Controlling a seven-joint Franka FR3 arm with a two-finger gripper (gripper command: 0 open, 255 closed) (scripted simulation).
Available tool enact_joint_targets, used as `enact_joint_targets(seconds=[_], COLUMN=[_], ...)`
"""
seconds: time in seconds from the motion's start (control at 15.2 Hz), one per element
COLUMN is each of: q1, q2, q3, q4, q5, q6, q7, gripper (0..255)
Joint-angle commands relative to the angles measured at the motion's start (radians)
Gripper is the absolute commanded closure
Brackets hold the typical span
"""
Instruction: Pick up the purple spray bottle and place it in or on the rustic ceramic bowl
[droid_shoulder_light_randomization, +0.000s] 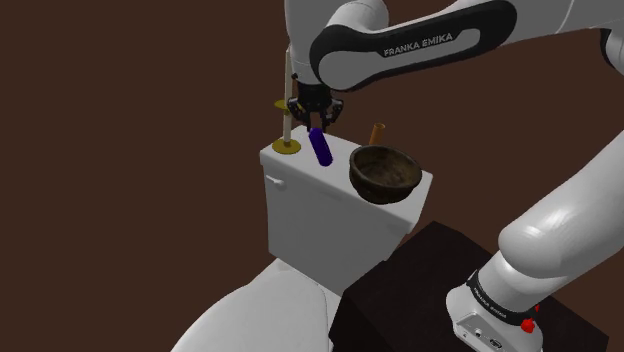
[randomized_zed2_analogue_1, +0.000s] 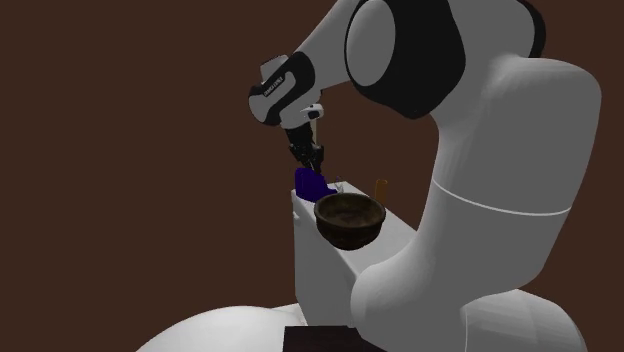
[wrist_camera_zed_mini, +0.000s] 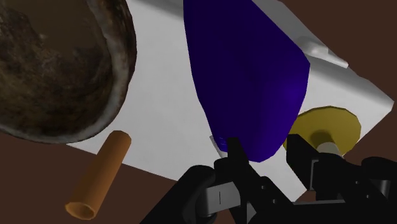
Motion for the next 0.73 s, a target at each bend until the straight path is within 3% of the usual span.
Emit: enact_joint_targets(seconds=[0.0,0.66], q1=[-0.001,0.000], q2=[-0.008,-0.018], q3=[-0.001,-0.002], q4=[0.017,0.140], q5=[0.009,0.027], q6=[-0.021,-0.143], q7=[-0.013,-0.059], gripper=[255,255])
